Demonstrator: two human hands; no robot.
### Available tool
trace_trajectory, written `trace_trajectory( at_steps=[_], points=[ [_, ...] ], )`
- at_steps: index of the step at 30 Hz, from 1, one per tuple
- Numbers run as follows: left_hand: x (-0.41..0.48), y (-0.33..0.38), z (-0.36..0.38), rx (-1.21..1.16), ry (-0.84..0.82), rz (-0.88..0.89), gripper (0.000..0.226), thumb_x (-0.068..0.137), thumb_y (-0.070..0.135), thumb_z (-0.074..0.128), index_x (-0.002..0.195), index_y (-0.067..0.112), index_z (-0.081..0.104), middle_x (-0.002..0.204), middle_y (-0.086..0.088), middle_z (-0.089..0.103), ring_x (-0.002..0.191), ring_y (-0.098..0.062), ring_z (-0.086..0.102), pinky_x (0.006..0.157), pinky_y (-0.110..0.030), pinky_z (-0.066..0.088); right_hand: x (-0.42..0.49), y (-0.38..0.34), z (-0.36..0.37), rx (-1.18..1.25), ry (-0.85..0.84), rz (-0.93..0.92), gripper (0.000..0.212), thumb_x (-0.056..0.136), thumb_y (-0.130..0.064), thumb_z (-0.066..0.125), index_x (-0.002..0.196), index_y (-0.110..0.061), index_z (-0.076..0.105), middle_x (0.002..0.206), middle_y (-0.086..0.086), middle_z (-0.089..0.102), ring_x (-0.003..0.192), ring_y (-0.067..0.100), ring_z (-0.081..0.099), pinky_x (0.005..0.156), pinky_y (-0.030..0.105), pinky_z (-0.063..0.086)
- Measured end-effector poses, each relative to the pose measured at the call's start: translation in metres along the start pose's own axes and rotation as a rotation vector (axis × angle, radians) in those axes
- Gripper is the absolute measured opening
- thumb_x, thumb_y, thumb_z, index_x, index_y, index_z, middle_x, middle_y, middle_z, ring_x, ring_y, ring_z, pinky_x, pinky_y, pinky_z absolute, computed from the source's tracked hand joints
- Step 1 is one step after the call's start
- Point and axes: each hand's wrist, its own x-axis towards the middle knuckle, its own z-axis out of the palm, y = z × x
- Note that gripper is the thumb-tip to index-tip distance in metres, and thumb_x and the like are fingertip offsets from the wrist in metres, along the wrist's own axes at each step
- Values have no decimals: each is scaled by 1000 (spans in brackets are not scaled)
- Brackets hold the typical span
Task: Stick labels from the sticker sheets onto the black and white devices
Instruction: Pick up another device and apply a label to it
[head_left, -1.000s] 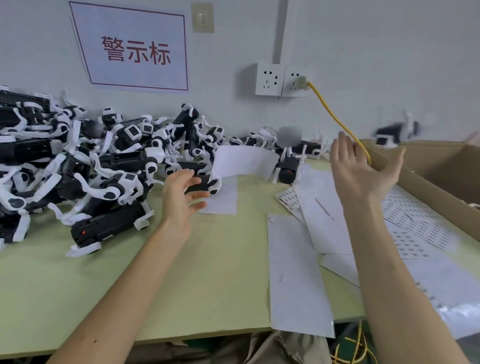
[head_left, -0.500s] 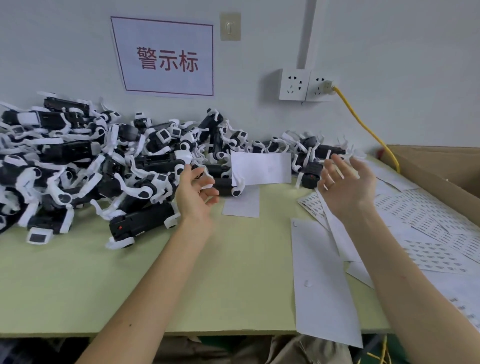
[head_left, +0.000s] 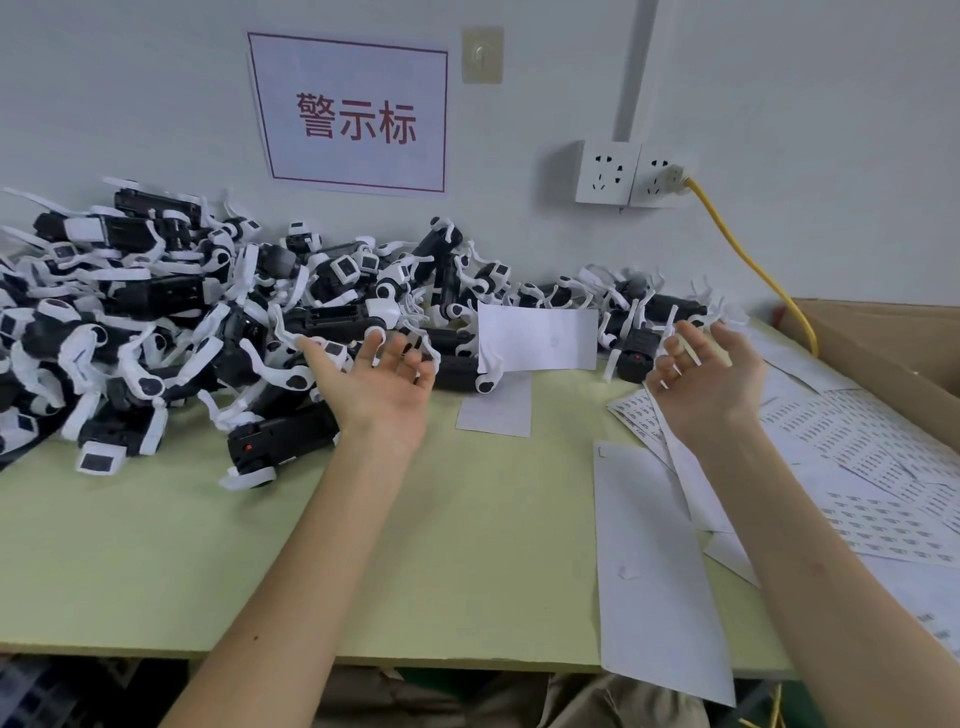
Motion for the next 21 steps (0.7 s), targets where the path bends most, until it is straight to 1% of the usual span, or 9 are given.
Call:
trace_trajectory(
  at_steps=[3,6,8,10,13,17,19,21],
  points=[
    [4,10,-1,-78,39,49,67,94,75,38,93,10,56,71,-8,58,52,-22,48,54,-23,40,-1,1,1,-3,3,-3,27,93,-32,54,96,-10,70,74,3,61,58,17,50,59,27,40],
    [5,15,-1,-44,63,82,52,97,61,41,88,12,55,70,-7,57,52,-21,46,53,-21,39,-2,1,2,-7,4,-4,26,94,-31,54,94,-10,69,74,3,61,58,17,50,60,26,40],
    [4,12,0,44,82,70,46,95,55,41,80,13,53,69,-4,54,52,-19,43,51,-21,36,-2,1,3,-9,3,-4,25,94,-31,54,93,-11,69,74,2,60,59,17,49,60,26,39],
    [2,5,2,180,110,61,45,94,53,41,73,15,51,65,-1,53,52,-17,40,51,-22,33,-3,1,3,-16,2,-7,25,94,-31,53,92,-11,68,73,2,59,59,17,49,61,26,38],
    [0,-5,3,406,139,51,44,93,52,43,66,18,51,61,2,54,53,-15,41,51,-24,34,-4,2,6,-39,-1,-8,26,94,-30,53,89,-11,69,73,2,58,59,17,47,61,27,37],
    [-1,-19,1,592,92,19,49,91,50,45,55,19,52,57,4,57,47,-12,43,52,-25,35,-6,3,7,-50,5,-8,27,94,-30,53,87,-11,71,73,2,58,59,17,48,61,27,36],
    [-2,-24,0,668,65,13,52,91,50,47,48,20,54,56,3,58,44,-12,44,50,-24,36,-7,3,8,-58,10,-8,26,94,-30,53,87,-11,71,73,2,58,59,17,47,62,27,36],
    [-2,-25,-1,748,27,9,55,91,50,48,45,21,60,58,2,60,45,-11,46,47,-23,37,-6,3,8,-61,10,-6,26,94,-30,53,89,-11,70,73,2,58,59,17,47,61,27,36]
  ],
)
